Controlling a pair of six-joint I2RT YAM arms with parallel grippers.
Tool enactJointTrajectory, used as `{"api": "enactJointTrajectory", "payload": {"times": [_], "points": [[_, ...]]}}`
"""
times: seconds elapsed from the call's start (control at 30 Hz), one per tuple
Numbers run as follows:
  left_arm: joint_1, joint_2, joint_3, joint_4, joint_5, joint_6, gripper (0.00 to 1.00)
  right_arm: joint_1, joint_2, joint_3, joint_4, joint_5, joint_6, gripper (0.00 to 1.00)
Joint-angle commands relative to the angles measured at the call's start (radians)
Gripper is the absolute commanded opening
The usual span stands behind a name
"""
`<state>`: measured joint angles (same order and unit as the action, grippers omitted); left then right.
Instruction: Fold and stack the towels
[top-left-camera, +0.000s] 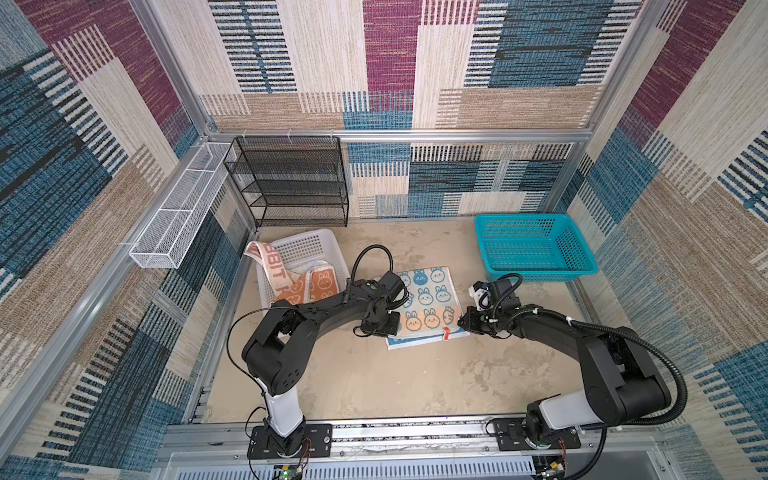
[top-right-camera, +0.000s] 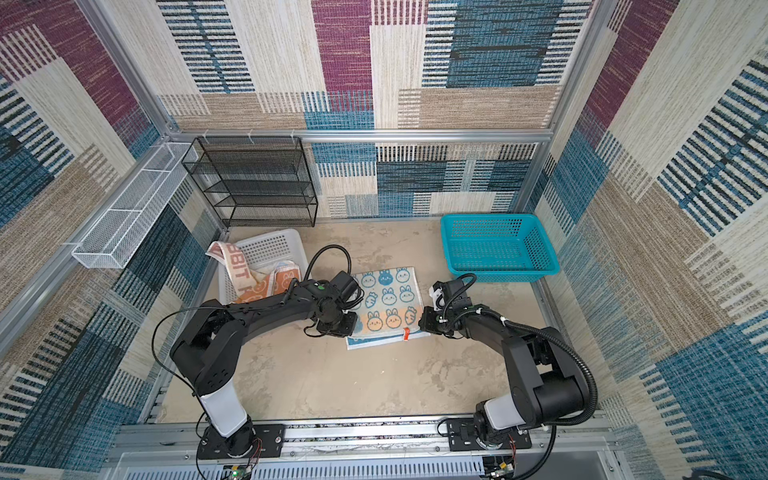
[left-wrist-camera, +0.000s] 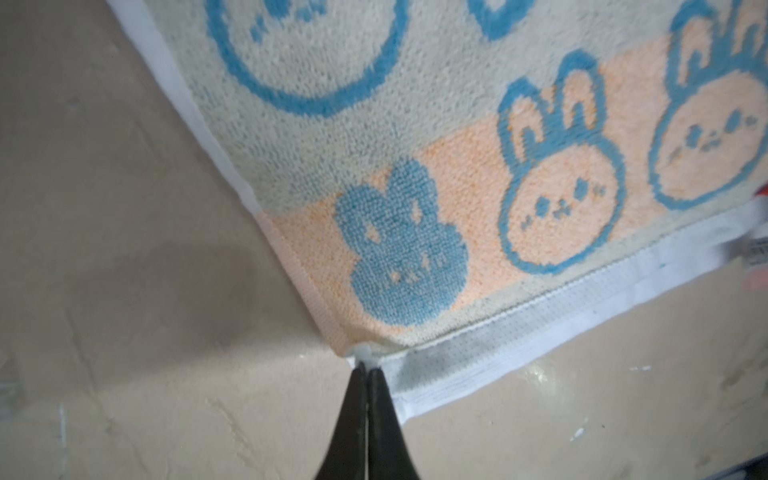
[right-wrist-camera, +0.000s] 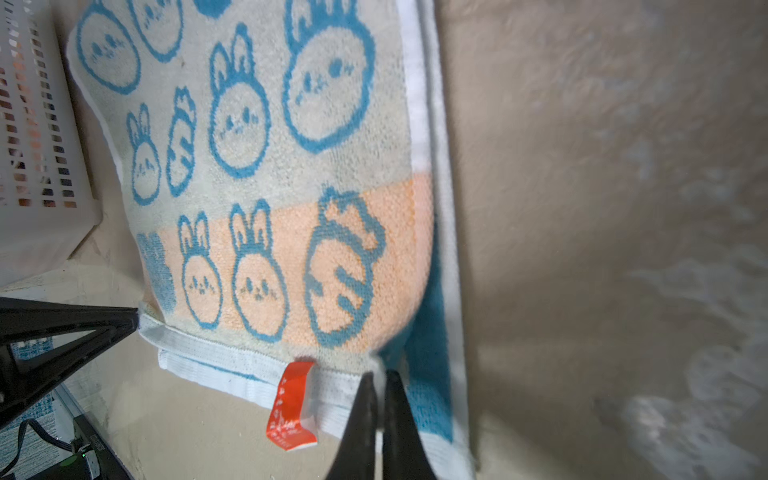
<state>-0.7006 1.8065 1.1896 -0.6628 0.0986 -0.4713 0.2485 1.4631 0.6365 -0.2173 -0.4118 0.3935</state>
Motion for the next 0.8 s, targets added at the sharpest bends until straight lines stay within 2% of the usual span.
{"api": "enactJointTrajectory", "payload": {"times": [0.0, 0.2, 0.4, 0.77], "points": [[0.000, -0.001, 0.012, 0.028, 0.014, -0.004, 0.00, 0.000, 0.003, 0.017, 0.038, -0.011, 0.018, 0.00], [0.000, -0.063, 0.082, -0.042, -0.016, 0.016, 0.00, 0.000, -0.070, 0.107, -0.052, 0.012, 0.011, 0.00], [-0.019, -0.151, 0.052, -0.045, -0.003, -0.016, 0.00, -0.007, -0.144, 0.120, -0.101, 0.028, 0.002, 0.00], [-0.063, -0.078, -0.078, 0.096, 0.059, -0.083, 0.00, -0.036, -0.048, -0.016, 0.038, 0.004, 0.026, 0.00]]}}
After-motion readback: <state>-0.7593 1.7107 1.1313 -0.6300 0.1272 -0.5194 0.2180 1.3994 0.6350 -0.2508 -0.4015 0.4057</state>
